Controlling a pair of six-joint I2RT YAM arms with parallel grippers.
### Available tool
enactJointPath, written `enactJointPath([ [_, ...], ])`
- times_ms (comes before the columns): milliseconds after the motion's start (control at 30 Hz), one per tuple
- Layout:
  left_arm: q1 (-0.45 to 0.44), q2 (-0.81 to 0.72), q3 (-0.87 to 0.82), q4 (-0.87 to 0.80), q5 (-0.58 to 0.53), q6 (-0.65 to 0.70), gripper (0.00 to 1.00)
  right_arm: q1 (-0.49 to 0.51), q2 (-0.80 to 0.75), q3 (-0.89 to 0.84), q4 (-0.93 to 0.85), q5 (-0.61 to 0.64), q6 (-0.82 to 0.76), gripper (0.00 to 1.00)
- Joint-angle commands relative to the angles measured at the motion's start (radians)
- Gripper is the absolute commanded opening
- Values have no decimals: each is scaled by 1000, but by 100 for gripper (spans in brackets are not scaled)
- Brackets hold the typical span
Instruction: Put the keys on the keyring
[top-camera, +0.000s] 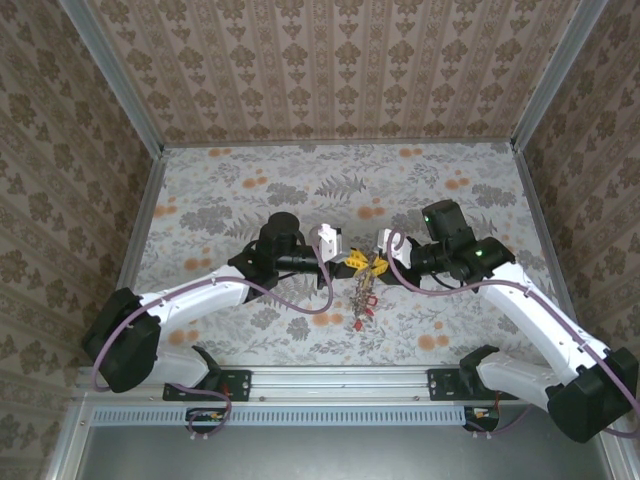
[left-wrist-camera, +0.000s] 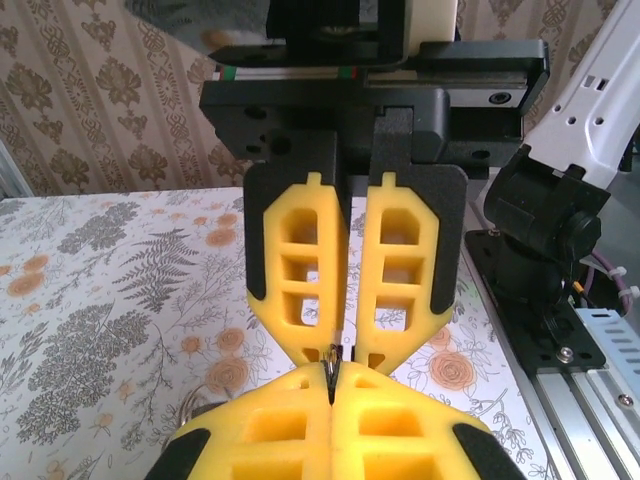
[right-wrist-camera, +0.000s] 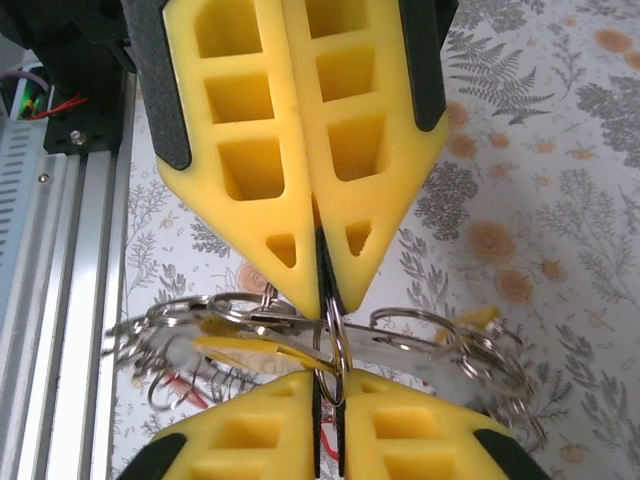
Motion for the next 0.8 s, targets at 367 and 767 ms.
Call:
enactJointPath([
  [367, 7, -32, -17, 120, 21, -34, 0, -6, 27, 0, -20, -43, -2, 0],
  [767, 8, -25, -20, 151, 38, -52, 0, -6, 32, -26, 3, -64, 16, 0],
])
